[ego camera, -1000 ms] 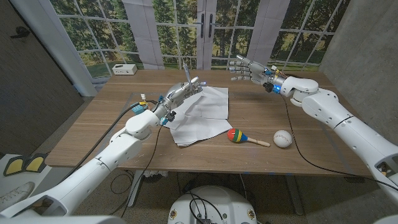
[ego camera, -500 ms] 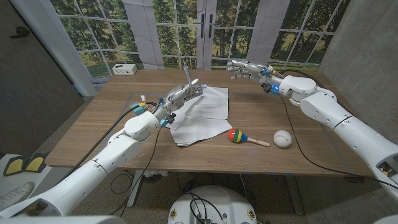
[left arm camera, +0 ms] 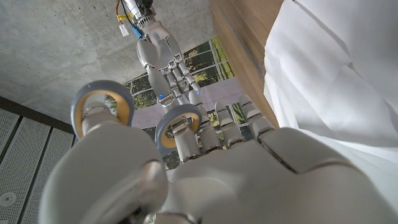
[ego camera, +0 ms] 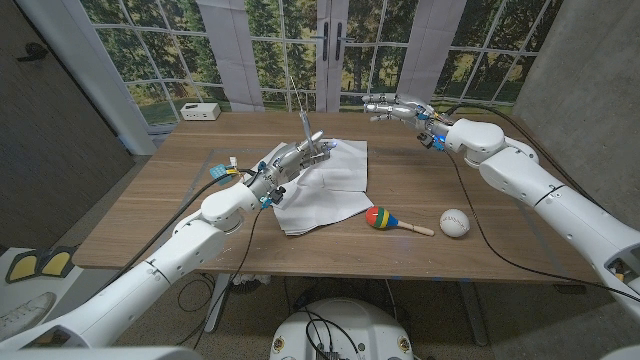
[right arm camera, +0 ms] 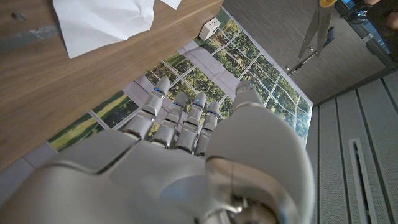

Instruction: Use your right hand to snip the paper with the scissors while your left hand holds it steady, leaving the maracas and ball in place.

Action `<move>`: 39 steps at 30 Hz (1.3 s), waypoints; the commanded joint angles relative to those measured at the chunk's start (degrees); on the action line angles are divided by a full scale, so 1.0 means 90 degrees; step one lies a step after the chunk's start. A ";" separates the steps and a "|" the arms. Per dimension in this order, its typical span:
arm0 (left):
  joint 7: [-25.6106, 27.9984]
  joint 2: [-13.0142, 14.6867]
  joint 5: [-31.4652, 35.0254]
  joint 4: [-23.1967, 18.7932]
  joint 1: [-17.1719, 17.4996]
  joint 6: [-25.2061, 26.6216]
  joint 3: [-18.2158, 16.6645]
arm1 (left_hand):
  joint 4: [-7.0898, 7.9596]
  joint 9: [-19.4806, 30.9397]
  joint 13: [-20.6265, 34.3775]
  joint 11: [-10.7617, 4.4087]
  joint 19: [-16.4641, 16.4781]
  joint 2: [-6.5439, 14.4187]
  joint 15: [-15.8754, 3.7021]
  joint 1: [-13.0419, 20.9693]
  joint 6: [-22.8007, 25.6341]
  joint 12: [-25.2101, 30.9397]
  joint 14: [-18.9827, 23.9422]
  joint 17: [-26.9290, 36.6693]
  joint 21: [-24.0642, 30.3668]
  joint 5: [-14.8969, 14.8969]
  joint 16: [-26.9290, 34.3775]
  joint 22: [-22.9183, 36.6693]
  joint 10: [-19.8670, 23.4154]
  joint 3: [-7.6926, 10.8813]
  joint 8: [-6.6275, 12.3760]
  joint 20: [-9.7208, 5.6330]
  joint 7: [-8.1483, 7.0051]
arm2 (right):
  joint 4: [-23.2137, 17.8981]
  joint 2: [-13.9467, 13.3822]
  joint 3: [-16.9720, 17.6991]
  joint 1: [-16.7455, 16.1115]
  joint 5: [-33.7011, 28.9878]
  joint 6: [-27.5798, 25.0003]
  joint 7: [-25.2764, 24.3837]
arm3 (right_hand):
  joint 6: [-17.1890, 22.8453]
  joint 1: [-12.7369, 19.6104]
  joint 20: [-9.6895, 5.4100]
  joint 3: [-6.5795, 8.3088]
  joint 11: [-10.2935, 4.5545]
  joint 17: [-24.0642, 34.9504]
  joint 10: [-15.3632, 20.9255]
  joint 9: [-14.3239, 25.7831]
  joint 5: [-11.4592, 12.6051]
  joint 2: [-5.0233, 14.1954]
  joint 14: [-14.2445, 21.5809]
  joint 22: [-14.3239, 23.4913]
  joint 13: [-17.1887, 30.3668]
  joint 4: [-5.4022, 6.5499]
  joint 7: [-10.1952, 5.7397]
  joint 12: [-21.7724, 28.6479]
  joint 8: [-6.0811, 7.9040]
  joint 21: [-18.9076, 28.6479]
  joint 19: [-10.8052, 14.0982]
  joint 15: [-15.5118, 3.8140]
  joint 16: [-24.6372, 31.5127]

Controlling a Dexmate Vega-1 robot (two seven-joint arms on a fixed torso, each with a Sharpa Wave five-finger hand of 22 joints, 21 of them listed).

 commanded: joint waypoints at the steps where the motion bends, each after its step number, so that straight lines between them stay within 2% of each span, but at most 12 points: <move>1: 0.0179 0.0112 -0.0120 -0.0337 0.0247 0.0179 -0.0037 | 0.0009 0.0007 0.0022 -0.0675 -0.0004 0.0082 -0.0403 0.0007 -0.0114 -0.0020 0.0024 0.0009 0.0009 0.0060 0.0015 0.0020 0.0783 -0.0074 -0.0001 -0.0024 0.0049 | 0.0113 0.0033 -0.0231 0.0184 -0.1003 0.0528 -0.0148 | -0.0108 0.0088 0.0002 0.0028 -0.0091 0.0026 -0.0083 0.0015 -0.0032 0.0002 -0.0100 0.0031 0.0034 -0.0044 -0.0030 -0.0071 -0.0009 -0.0058 -0.0065 -0.0739 -0.0014; 11: 0.0148 0.0167 -0.0184 -0.0438 0.0276 0.0265 -0.0021 | 0.0021 -0.0003 0.0041 -0.0672 0.0006 0.0089 -0.0395 0.0013 -0.0086 -0.0023 0.0011 0.0009 0.0012 0.0073 0.0009 0.0021 0.0814 -0.0115 0.0005 -0.0035 0.0063 | -0.0025 -0.0035 -0.0270 0.0162 -0.1719 0.0679 -0.0410 | -0.0232 -0.0007 0.0092 0.0013 -0.0185 0.0039 -0.0227 0.0020 -0.0065 -0.0041 -0.0317 0.0032 0.0071 -0.0001 -0.0081 -0.0158 0.0001 -0.0168 -0.0169 -0.0708 -0.0040; 16: 0.0116 0.0239 -0.0216 -0.0525 0.0282 0.0374 -0.0005 | 0.0039 -0.0019 0.0054 -0.0670 -0.0006 0.0086 -0.0393 -0.0009 -0.0083 -0.0030 0.0007 0.0010 0.0007 0.0077 0.0007 0.0022 0.0818 -0.0152 -0.0003 -0.0035 0.0070 | -0.0053 -0.0098 -0.0311 0.0223 -0.1924 0.0750 -0.0291 | -0.0238 -0.0044 0.0119 0.0003 -0.0190 0.0034 -0.0262 0.0021 -0.0068 -0.0056 -0.0367 0.0032 0.0082 0.0013 -0.0085 -0.0179 0.0014 -0.0203 -0.0199 -0.0694 -0.0046; 18: 0.0151 0.0266 -0.0230 -0.0565 0.0309 0.0411 -0.0021 | 0.0048 -0.0023 0.0058 -0.0657 -0.0012 0.0094 -0.0389 -0.0018 -0.0093 -0.0039 0.0001 0.0011 0.0004 0.0077 0.0006 0.0022 0.0803 -0.0160 -0.0010 -0.0025 0.0079 | -0.0039 -0.0142 -0.0372 0.0298 -0.2101 0.0883 -0.0184 | -0.0320 -0.0033 0.0193 0.0025 -0.0176 0.0020 -0.0446 0.0020 -0.0064 -0.0059 -0.0608 0.0032 0.0101 -0.0005 -0.0114 -0.0265 0.0011 -0.0316 -0.0352 -0.0673 -0.0112; 19: 0.0178 0.0269 -0.0243 -0.0580 0.0332 0.0413 -0.0035 | 0.0055 -0.0029 0.0061 -0.0647 -0.0014 0.0103 -0.0367 -0.0023 -0.0092 -0.0041 -0.0012 0.0012 0.0004 0.0078 0.0001 0.0022 0.0802 -0.0165 -0.0014 -0.0021 0.0085 | -0.0059 -0.0167 -0.0399 0.0325 -0.2185 0.0902 -0.0139 | -0.0385 -0.0024 0.0299 0.0041 -0.0220 0.0016 -0.0543 0.0018 -0.0062 -0.0057 -0.0657 0.0031 0.0111 -0.0016 -0.0148 -0.0305 0.0003 -0.0380 -0.0434 -0.0686 -0.0110; 20: 0.0218 0.0272 -0.0246 -0.0602 0.0360 0.0411 -0.0051 | 0.0058 -0.0028 0.0063 -0.0644 -0.0014 0.0108 -0.0365 -0.0025 -0.0087 -0.0045 -0.0018 0.0012 0.0004 0.0078 -0.0002 0.0023 0.0796 -0.0168 -0.0011 -0.0022 0.0082 | -0.0074 -0.0160 -0.0404 0.0320 -0.2256 0.0902 -0.0173 | -0.0415 -0.0021 0.0330 0.0045 -0.0237 0.0015 -0.0572 0.0018 -0.0062 -0.0056 -0.0684 0.0032 0.0114 -0.0019 -0.0165 -0.0316 -0.0004 -0.0400 -0.0462 -0.0685 -0.0114; 30: 0.0290 0.0391 -0.0318 -0.0738 0.0491 0.0468 -0.0142 | 0.0087 -0.0045 0.0087 -0.0607 -0.0031 0.0153 -0.0419 -0.0028 -0.0087 -0.0053 -0.0022 0.0012 -0.0005 0.0079 -0.0001 0.0019 0.0807 -0.0203 -0.0022 -0.0087 0.0141 | -0.0109 -0.0105 -0.0432 0.0340 -0.2661 0.0969 -0.0264 | -0.0446 0.0032 0.0285 0.0098 -0.0289 0.0017 -0.0644 0.0016 -0.0054 -0.0014 -0.0738 0.0034 0.0128 -0.0044 -0.0217 -0.0338 0.0008 -0.0474 -0.0541 -0.0779 -0.0102; 32: 0.0237 0.0428 -0.0428 -0.0738 0.0514 0.0511 -0.0176 | 0.0091 -0.0044 0.0093 -0.0600 -0.0050 0.0156 -0.0397 -0.0027 -0.0092 -0.0059 -0.0061 0.0011 -0.0013 0.0078 -0.0016 0.0018 0.0799 -0.0213 -0.0025 -0.0073 0.0129 | -0.0095 -0.0128 -0.0498 0.0441 -0.2717 0.0951 -0.0072 | -0.0497 0.0039 0.0287 0.0111 -0.0291 0.0018 -0.0745 0.0015 -0.0055 -0.0011 -0.0819 0.0036 0.0133 -0.0049 -0.0232 -0.0374 -0.0001 -0.0521 -0.0605 -0.0790 -0.0117; 35: 0.0319 0.0497 -0.0485 -0.0804 0.0589 0.0581 -0.0247 | 0.0099 -0.0061 0.0100 -0.0603 -0.0076 0.0158 -0.0385 -0.0032 -0.0108 -0.0063 -0.0069 0.0010 -0.0024 0.0077 -0.0019 0.0016 0.0798 -0.0229 -0.0042 -0.0069 0.0120 | -0.0146 -0.0116 -0.0523 0.0454 -0.2890 0.0912 -0.0120 | -0.0712 0.0032 0.0329 0.0127 -0.0377 0.0014 -0.0925 0.0011 -0.0063 -0.0028 -0.1019 0.0036 0.0148 -0.0052 -0.0269 -0.0420 -0.0043 -0.0644 -0.0767 -0.0731 -0.0151; 39: 0.0357 0.0571 -0.0509 -0.0855 0.0624 0.0645 -0.0294 | 0.0109 -0.0080 0.0109 -0.0603 -0.0086 0.0152 -0.0374 -0.0043 -0.0114 -0.0063 -0.0077 0.0010 -0.0027 0.0075 -0.0021 0.0015 0.0807 -0.0254 -0.0058 -0.0059 0.0128 | -0.0161 -0.0093 -0.0508 0.0446 -0.2920 0.0895 -0.0122 | -0.0732 0.0019 0.0327 0.0122 -0.0352 0.0010 -0.0950 0.0010 -0.0067 -0.0047 -0.1066 0.0036 0.0152 -0.0051 -0.0268 -0.0419 -0.0037 -0.0670 -0.0785 -0.0749 -0.0158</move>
